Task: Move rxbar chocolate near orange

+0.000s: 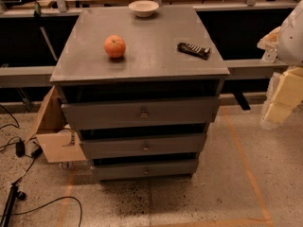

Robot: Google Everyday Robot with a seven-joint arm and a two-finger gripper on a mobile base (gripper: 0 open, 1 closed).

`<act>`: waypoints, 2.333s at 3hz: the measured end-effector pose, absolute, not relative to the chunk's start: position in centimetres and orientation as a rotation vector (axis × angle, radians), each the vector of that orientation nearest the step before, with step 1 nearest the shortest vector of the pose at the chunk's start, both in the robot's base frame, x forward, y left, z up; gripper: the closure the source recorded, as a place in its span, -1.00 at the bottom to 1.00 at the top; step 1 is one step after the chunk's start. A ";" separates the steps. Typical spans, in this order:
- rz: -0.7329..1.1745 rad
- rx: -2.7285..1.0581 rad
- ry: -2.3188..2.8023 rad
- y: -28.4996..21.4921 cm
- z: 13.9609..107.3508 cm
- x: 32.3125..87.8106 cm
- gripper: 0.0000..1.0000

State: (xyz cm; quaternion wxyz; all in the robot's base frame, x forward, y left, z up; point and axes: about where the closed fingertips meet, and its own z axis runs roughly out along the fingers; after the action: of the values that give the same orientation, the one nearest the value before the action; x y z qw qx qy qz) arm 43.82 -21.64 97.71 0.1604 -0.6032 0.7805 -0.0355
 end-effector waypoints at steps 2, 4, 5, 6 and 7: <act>-0.067 -1.696 2.204 -21.4 97.9 44.3 -1.00; 0.212 -1.392 1.983 -20.3 97.8 56.2 -1.00; 0.347 -1.236 1.897 -19.7 96.8 63.5 -1.00; 0.436 -1.133 1.860 -20.1 94.7 69.5 -1.00; 0.463 -1.067 1.891 -20.8 92.3 73.8 -1.00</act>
Offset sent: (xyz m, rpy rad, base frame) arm 0.0148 0.0075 0.0007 0.1370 -0.0261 0.0060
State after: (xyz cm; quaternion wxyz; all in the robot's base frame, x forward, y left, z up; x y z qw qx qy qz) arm 73.84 -20.77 92.27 0.4445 -0.4305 0.7630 0.1869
